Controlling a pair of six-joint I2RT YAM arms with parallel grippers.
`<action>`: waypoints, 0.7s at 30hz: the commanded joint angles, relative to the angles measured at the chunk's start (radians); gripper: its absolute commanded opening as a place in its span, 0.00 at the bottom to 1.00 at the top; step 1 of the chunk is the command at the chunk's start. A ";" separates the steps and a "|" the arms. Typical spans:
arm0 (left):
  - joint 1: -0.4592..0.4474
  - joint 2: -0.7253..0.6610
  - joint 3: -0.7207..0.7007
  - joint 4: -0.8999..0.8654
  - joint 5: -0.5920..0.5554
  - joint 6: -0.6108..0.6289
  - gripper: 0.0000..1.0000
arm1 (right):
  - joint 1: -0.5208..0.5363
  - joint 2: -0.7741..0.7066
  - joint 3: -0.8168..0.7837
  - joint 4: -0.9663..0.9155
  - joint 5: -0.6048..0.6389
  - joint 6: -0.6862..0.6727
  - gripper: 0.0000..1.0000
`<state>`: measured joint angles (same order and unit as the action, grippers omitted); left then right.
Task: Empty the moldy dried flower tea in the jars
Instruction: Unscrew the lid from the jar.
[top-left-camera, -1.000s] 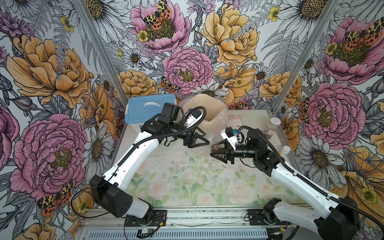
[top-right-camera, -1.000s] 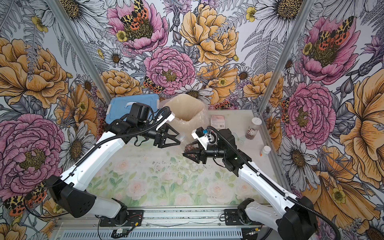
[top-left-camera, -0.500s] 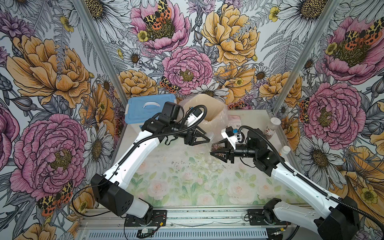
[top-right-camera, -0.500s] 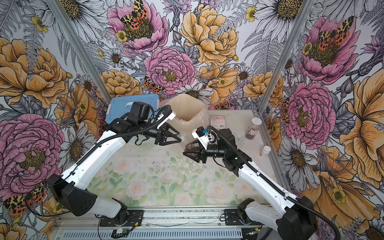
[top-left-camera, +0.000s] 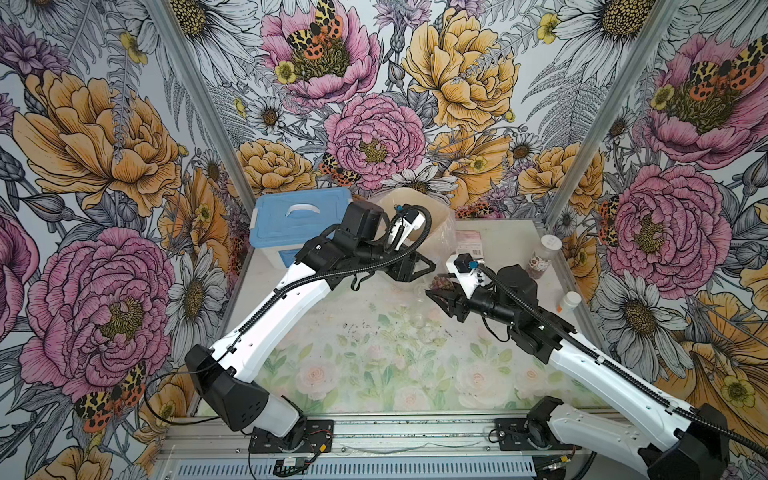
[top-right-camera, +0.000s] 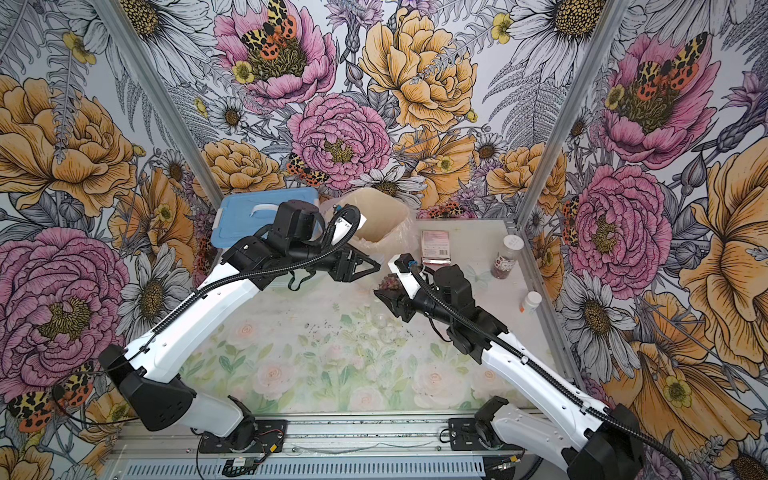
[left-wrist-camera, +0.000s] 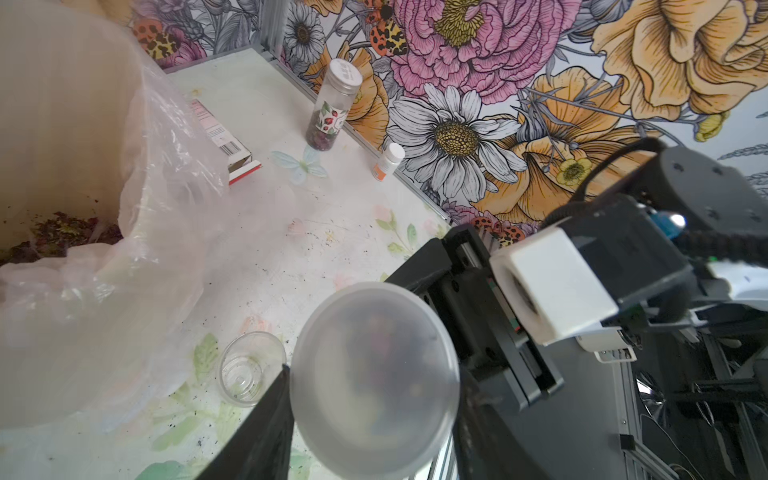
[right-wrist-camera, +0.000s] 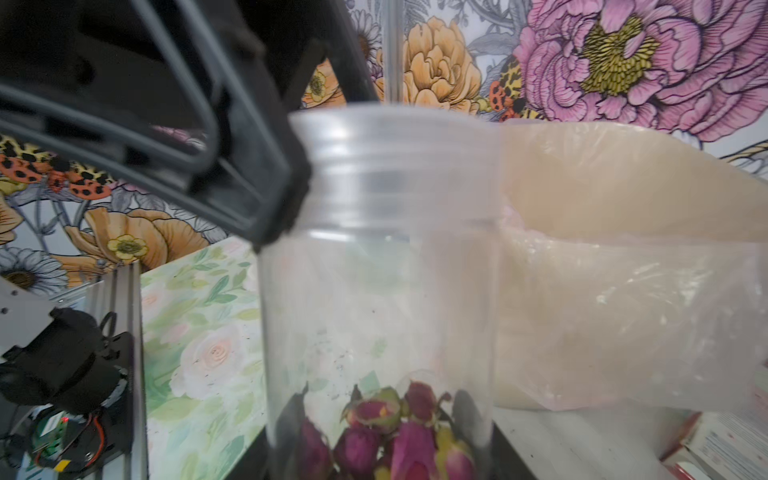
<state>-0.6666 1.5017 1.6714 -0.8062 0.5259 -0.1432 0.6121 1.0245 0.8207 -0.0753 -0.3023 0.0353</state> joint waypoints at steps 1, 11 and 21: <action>-0.049 0.037 0.030 -0.037 -0.136 -0.098 0.41 | 0.011 -0.016 -0.004 0.021 0.272 0.012 0.00; -0.071 0.048 0.039 -0.037 -0.150 -0.076 0.48 | 0.023 -0.044 -0.040 0.055 0.207 0.002 0.00; 0.058 -0.072 -0.006 -0.036 0.119 0.091 0.81 | -0.009 -0.053 -0.032 0.026 -0.020 0.009 0.00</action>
<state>-0.6651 1.4994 1.6817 -0.8417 0.5121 -0.1265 0.6178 0.9932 0.7815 -0.0666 -0.2092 0.0360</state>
